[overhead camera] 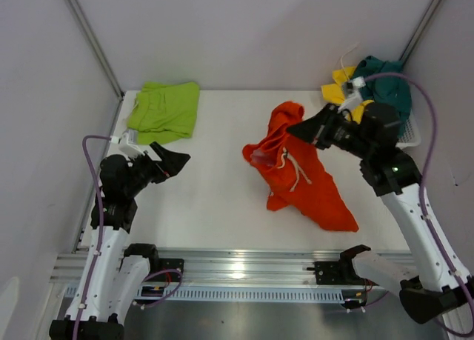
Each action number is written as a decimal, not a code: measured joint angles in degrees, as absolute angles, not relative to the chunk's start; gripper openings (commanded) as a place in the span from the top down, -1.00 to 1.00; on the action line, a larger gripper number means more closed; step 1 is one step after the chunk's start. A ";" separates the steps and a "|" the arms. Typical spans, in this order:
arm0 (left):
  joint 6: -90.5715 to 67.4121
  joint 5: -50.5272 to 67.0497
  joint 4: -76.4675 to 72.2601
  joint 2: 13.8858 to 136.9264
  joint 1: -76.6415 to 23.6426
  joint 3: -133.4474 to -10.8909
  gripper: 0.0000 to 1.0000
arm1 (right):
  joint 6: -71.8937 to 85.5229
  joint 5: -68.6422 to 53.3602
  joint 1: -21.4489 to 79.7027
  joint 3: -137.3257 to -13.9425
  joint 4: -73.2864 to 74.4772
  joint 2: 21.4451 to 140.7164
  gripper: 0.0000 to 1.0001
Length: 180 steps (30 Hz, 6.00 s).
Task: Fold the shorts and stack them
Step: Move the shorts to the center of the board, then flatten the shorts out
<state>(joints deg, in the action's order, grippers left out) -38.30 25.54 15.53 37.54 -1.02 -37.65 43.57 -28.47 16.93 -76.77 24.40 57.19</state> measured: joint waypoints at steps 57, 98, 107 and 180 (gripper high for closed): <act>-38.00 15.07 -0.80 52.07 -39.64 -23.88 -0.98 | 22.44 -0.23 56.97 -38.89 11.09 63.37 -0.18; -34.30 19.70 -11.20 54.19 -32.08 -27.27 -0.98 | 22.04 17.26 57.98 -40.07 29.02 40.82 1.00; -18.31 18.11 -12.80 48.66 -32.12 -21.02 -0.98 | 16.99 6.81 45.58 -48.10 30.89 45.60 1.00; -2.63 0.49 5.50 53.78 -44.88 -51.44 1.00 | 11.55 -26.15 16.32 -87.07 44.45 56.80 1.00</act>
<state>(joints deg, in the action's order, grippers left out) -2.63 0.49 5.50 53.78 -44.88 -51.44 11.55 -26.15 16.32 -87.07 44.45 56.80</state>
